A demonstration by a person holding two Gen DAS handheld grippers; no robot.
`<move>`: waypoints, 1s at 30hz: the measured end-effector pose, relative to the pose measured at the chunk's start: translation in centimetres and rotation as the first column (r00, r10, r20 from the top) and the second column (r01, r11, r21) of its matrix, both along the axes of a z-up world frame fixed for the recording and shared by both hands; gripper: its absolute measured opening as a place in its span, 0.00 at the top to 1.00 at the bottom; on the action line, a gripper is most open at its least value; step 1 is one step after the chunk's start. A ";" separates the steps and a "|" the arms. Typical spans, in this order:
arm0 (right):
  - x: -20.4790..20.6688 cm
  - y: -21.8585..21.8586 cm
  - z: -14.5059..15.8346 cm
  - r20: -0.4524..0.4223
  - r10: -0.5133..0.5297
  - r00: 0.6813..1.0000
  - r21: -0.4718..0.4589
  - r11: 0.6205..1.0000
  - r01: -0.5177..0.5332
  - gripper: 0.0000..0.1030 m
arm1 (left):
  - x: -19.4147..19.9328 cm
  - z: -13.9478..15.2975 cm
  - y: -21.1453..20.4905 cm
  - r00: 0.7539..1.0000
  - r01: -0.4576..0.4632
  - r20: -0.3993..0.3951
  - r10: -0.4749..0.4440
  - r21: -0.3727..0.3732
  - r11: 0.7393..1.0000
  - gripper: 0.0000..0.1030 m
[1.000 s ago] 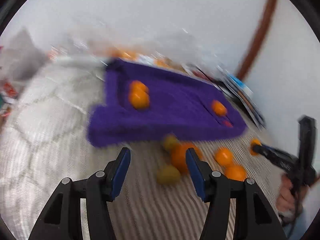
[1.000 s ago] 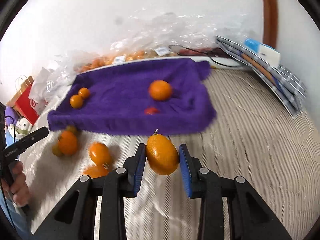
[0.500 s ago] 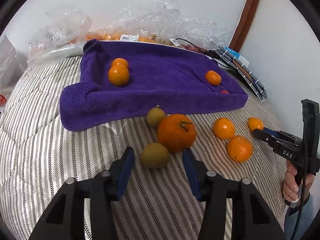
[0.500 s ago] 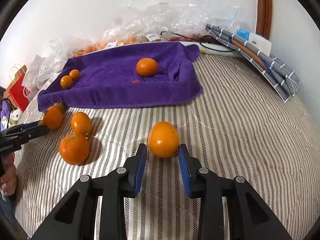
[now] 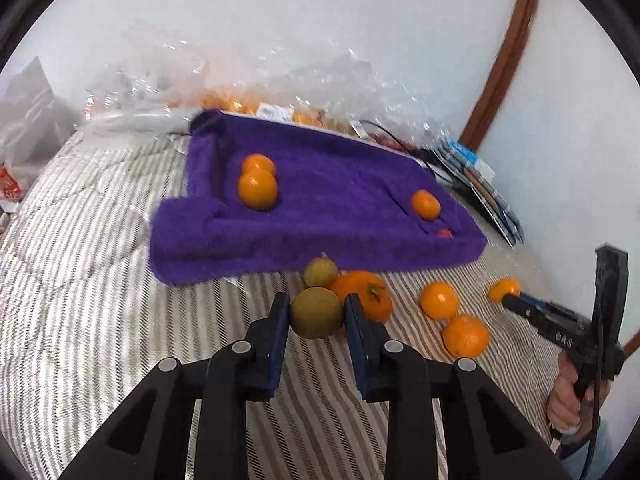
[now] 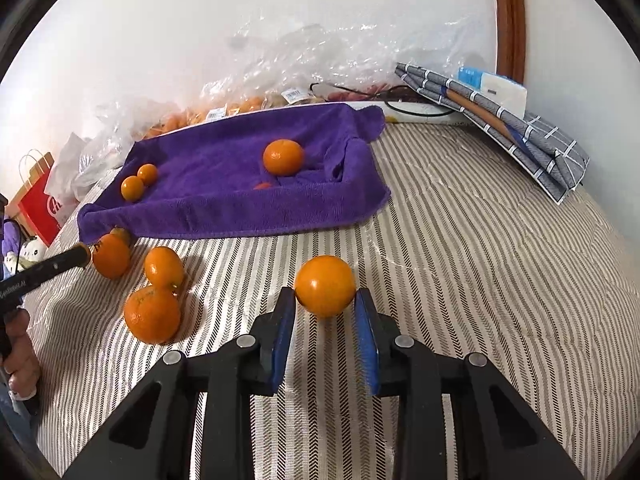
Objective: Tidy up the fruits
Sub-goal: 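Grasp the green kiwi with the left gripper while the right holds the orange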
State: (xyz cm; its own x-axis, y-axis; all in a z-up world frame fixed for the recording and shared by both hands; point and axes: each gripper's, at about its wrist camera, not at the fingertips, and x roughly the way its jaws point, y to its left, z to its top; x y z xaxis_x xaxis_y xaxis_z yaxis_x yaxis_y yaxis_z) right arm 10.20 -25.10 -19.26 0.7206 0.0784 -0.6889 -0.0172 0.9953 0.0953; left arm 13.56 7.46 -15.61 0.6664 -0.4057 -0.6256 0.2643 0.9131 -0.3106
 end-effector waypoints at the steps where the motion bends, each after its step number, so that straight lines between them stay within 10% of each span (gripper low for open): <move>1: 0.0 0.0 0.0 0.000 0.006 1.000 0.004 1.000 -0.006 0.71 | 0.0 0.1 0.1 1.000 -0.010 0.008 0.010 -0.001 1.000 0.74; 15: -1.4 -2.0 0.6 0.061 -0.045 0.997 0.077 0.996 0.041 0.80 | 0.0 0.9 1.6 0.994 -0.095 0.052 0.097 -0.040 0.995 0.74; 30: 0.8 0.4 -1.2 -0.088 -0.012 0.996 -0.069 0.998 0.006 0.68 | -0.2 1.0 1.6 0.996 -0.067 0.053 0.070 -0.046 0.997 0.74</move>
